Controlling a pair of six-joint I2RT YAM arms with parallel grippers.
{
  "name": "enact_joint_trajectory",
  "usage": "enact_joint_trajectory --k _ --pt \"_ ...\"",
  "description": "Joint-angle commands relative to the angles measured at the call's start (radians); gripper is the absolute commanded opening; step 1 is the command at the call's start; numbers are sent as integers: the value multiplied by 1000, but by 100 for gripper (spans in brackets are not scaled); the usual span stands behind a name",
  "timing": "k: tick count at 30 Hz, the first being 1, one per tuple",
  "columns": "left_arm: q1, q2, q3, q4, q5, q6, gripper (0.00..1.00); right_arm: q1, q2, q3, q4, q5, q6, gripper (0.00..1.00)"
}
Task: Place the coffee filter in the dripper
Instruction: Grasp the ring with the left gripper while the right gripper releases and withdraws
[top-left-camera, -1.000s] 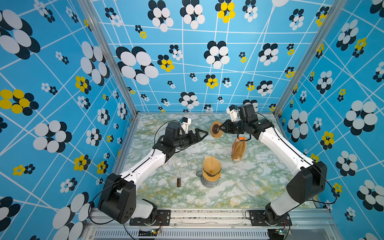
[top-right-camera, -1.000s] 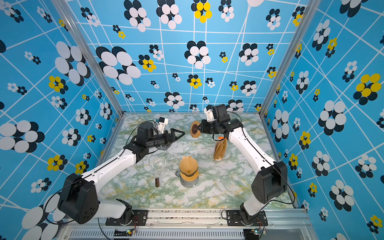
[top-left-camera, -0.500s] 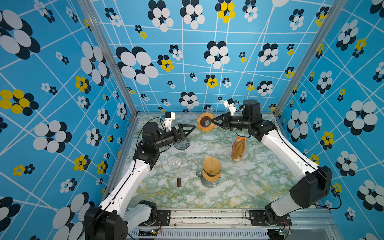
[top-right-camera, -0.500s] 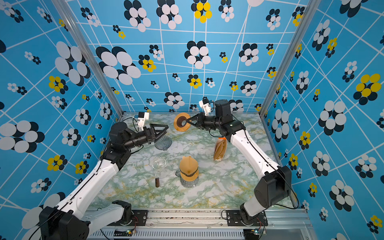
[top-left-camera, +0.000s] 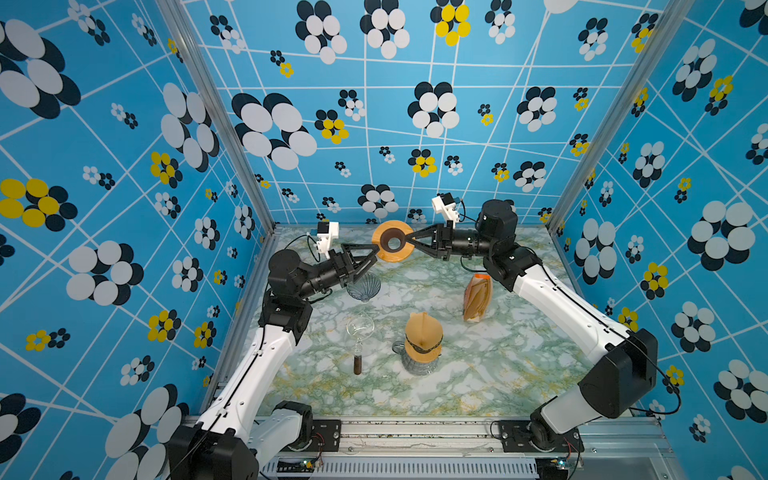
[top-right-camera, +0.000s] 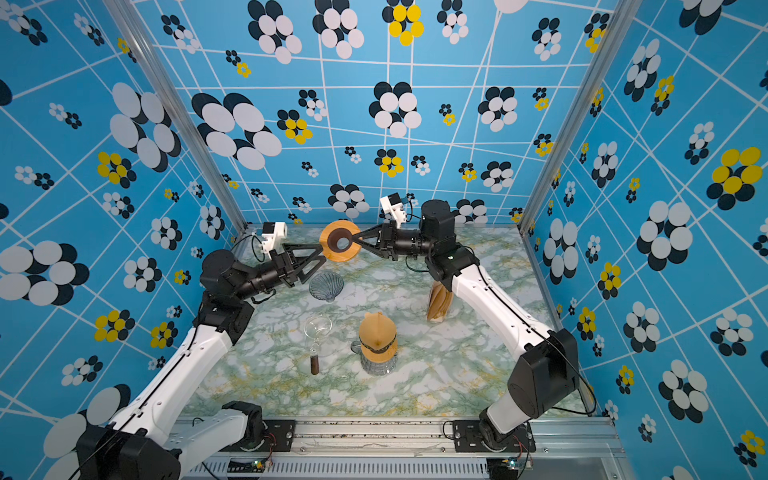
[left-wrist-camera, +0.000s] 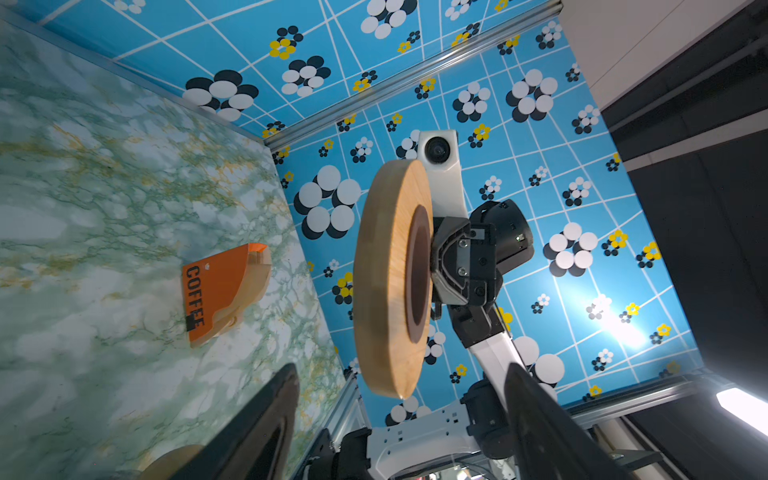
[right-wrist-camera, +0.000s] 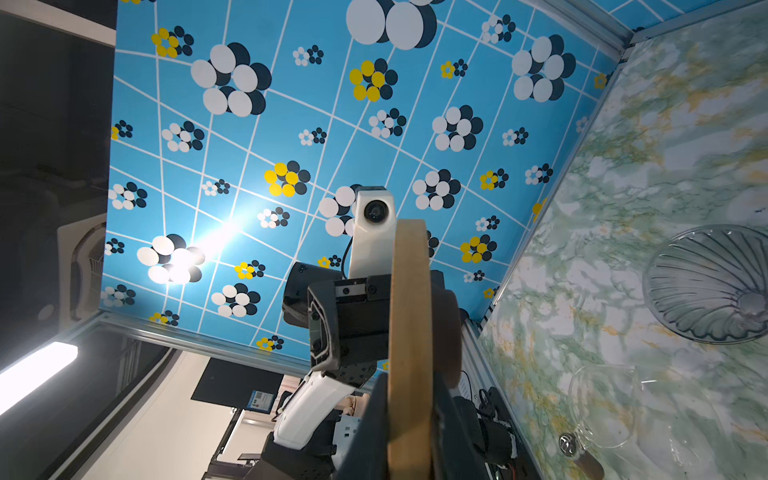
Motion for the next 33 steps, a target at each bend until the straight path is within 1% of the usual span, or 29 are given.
enact_joint_trajectory --k 1,3,6,8,11,15,18,23,27,29,30,31,33 --pt "8 6 -14 154 24 -111 73 17 -2 -8 104 -45 47 16" --pt "9 5 -15 157 25 -121 70 23 5 -8 122 -56 59 16" --pt "9 -2 -15 153 26 -125 62 32 17 -11 145 -66 74 16" --pt "8 -9 -13 136 26 -120 59 36 23 -13 150 -68 75 16" --pt "9 -16 -11 116 26 -109 50 39 31 -19 156 -71 80 16" --pt "8 -32 -10 69 22 -77 45 43 33 -29 158 -72 82 16" --pt "10 -43 -18 40 14 -50 34 42 30 -36 159 -71 83 16" --pt "10 -49 -27 34 6 -44 24 44 27 -45 160 -68 83 16" --pt "10 -49 -30 55 6 -51 21 44 27 -47 159 -72 85 17" --pt "11 -50 -31 60 11 -49 19 44 27 -50 161 -69 88 19" --pt "11 -52 -33 59 14 -45 18 44 27 -52 167 -68 92 22" --pt "12 -56 -37 55 18 -42 16 44 25 -55 177 -66 99 28" --pt "16 -65 -51 50 26 -39 14 44 24 -66 210 -66 120 36"
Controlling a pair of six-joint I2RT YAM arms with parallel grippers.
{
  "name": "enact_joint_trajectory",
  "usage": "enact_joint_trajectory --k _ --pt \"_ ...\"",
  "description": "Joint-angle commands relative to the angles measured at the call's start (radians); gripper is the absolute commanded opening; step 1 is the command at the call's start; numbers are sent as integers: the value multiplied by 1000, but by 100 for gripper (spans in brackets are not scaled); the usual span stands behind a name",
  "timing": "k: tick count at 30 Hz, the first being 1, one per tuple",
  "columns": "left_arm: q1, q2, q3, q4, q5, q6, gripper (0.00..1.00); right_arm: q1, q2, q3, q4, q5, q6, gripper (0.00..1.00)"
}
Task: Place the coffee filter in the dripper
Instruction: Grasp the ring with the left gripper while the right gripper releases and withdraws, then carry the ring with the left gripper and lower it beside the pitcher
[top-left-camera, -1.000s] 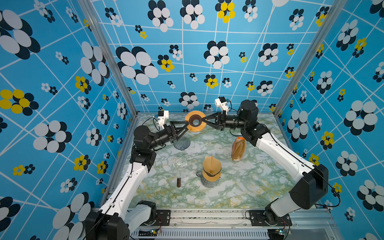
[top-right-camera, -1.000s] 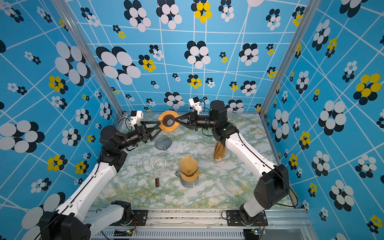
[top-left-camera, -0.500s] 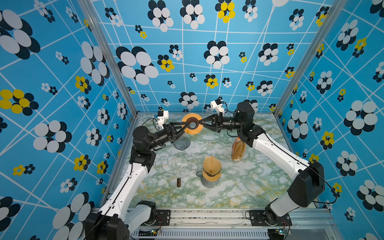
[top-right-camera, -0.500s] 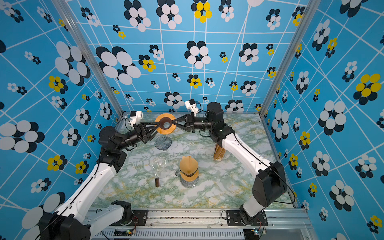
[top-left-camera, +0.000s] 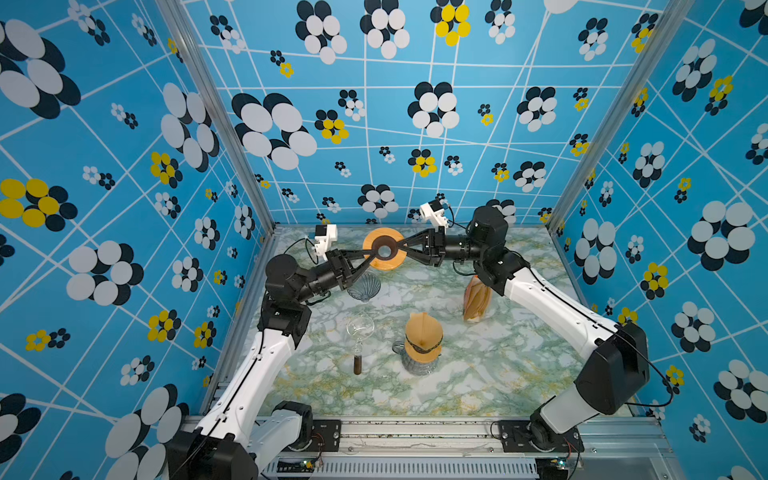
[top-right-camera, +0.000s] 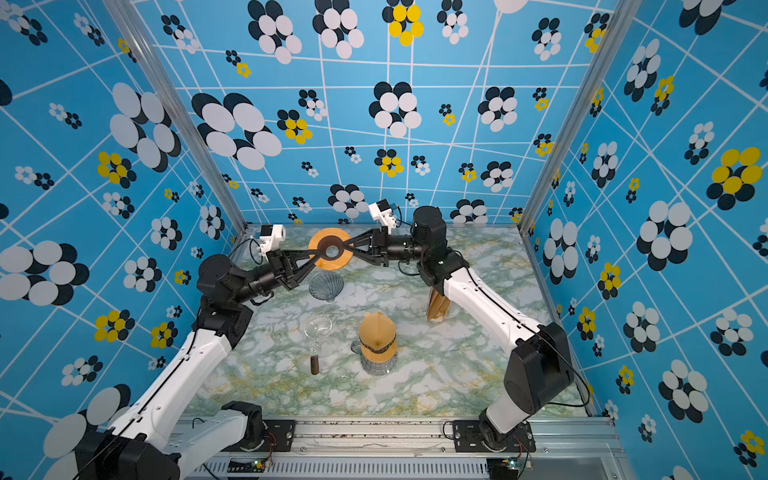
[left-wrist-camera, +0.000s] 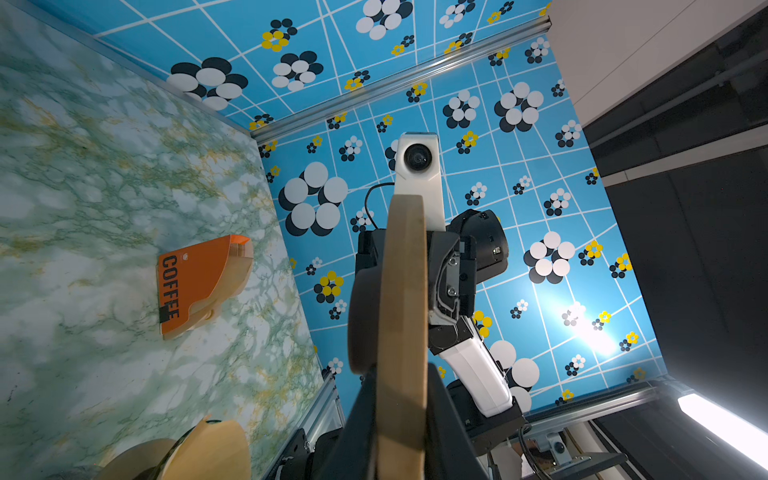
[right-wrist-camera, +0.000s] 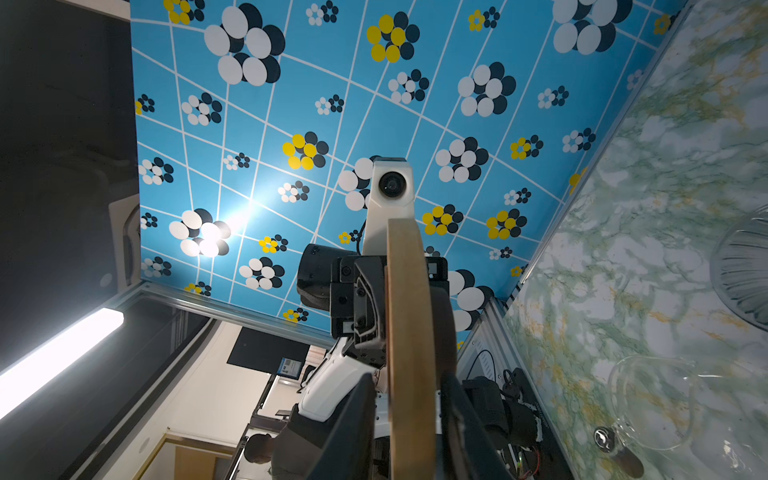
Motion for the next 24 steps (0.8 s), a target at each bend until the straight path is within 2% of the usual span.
enact_joint_trajectory --k 1,6,9,14,19,21,24 --pt "15 -39 -33 32 28 24 14 6 -10 -28 84 -8 35 40" --pt "23 -99 -118 34 42 10 13 1 -58 -71 32 10 -22 56" --pt "26 -161 -178 -6 47 11 15 -10 -114 -74 -159 52 -159 64" --pt "32 -311 -266 -212 52 78 16 -14 -203 -66 -475 157 -386 78" --pt "47 -445 -377 -313 53 61 17 -13 -285 -114 -615 227 -504 96" --pt "65 -499 -408 -380 57 74 17 -10 -314 -130 -666 250 -548 99" --pt "99 -564 -462 -437 69 74 18 5 -348 -144 -754 308 -624 99"
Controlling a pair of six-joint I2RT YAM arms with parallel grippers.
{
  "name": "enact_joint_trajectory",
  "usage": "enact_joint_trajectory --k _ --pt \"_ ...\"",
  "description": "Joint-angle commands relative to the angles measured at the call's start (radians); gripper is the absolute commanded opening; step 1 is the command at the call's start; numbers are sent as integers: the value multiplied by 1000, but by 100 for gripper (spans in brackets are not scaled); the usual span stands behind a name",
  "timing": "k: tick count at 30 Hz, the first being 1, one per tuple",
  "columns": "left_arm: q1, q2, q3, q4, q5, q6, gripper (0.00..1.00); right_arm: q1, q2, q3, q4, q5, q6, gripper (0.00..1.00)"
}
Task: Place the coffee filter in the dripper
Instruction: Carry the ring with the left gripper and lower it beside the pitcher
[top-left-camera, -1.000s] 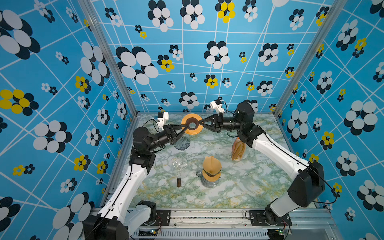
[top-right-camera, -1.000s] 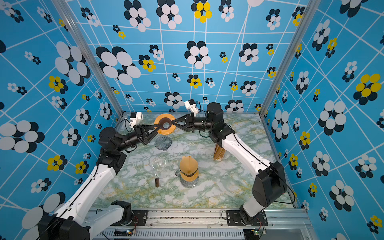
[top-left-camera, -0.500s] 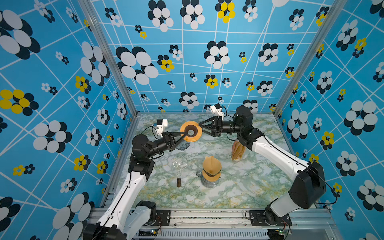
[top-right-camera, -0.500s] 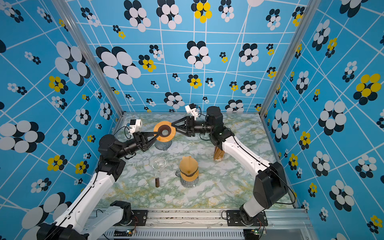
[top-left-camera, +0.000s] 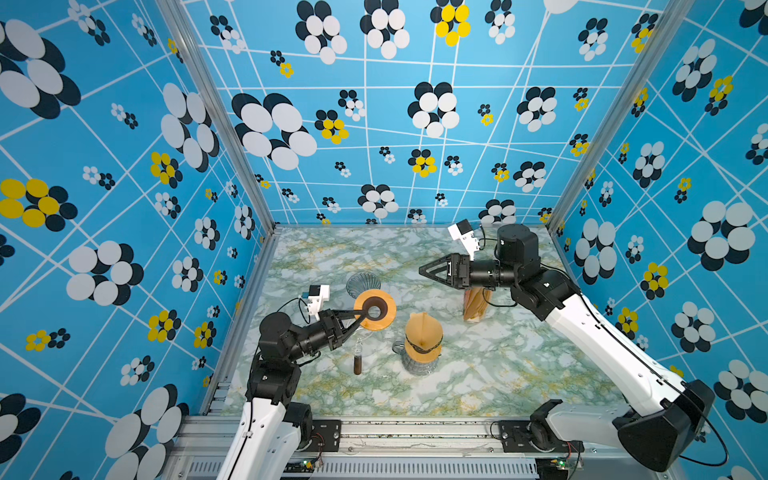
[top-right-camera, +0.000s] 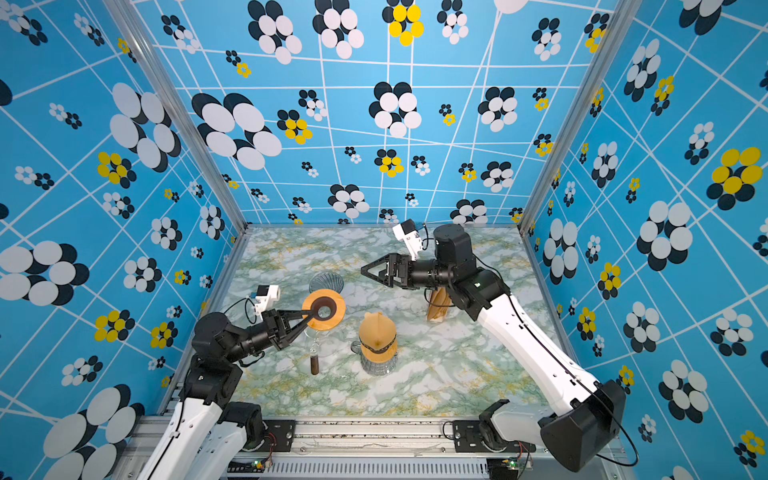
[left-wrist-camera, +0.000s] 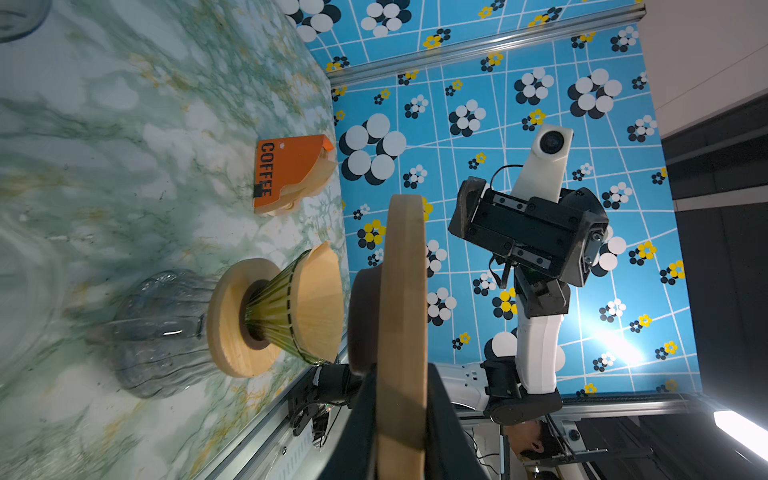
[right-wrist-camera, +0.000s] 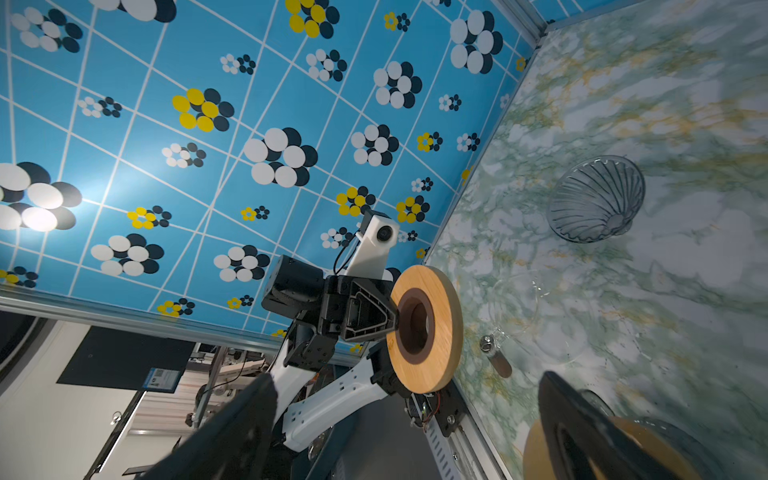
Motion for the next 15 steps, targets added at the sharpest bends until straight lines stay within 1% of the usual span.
enact_joint_trajectory --k 1,3,7,15 --pt "42 -60 -49 -88 34 25 18 20 -32 -26 -162 98 -141 99" --pt "75 -75 -83 -87 48 18 18 25 -50 -49 -173 127 -152 99" --pt "129 -67 -133 -36 77 -1 18 28 -71 -79 -175 141 -157 99" --pt "187 10 -110 -134 101 129 18 30 -76 -91 -174 161 -160 99"
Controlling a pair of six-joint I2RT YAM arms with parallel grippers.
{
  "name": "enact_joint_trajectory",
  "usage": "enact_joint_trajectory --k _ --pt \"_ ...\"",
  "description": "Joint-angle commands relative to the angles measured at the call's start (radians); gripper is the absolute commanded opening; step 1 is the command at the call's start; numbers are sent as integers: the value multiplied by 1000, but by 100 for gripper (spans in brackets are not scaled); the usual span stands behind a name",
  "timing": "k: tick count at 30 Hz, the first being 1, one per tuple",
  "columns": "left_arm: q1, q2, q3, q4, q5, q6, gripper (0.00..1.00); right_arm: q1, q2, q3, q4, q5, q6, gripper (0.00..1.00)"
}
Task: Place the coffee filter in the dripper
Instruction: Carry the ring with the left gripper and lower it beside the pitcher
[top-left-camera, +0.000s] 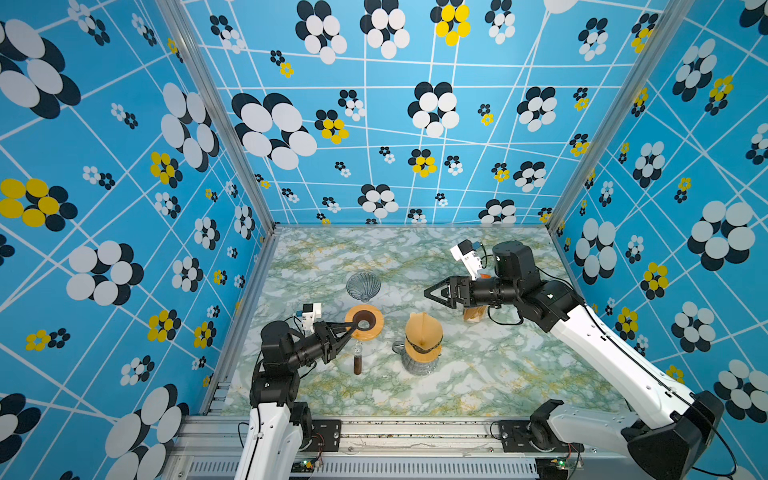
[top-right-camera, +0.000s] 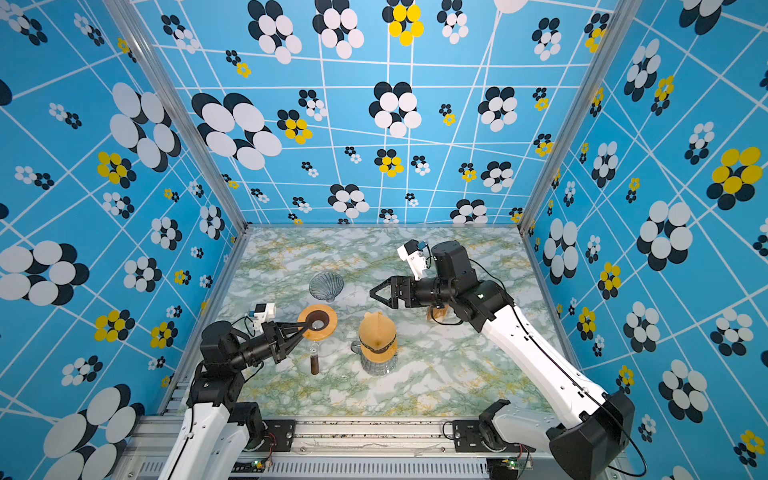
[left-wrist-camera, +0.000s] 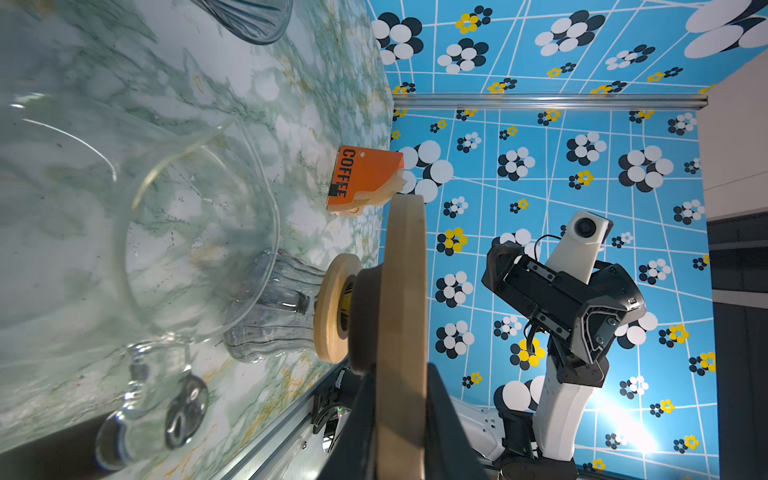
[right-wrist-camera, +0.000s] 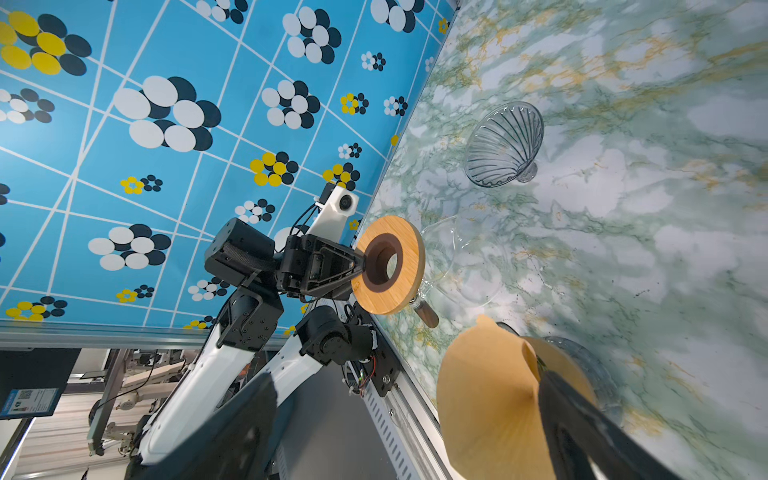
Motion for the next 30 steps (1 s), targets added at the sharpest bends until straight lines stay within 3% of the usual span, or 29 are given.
enact_joint_trajectory --k 1,10,30 --pt "28 19 29 -57 34 108 18 8 -18 -11 -11 23 -25 99" --pt "58 114 64 -130 17 251 18 9 -20 -16 -10 28 -25 99" --pt "59 270 127 -171 -26 364 22 8 -8 -20 -10 35 -37 99"
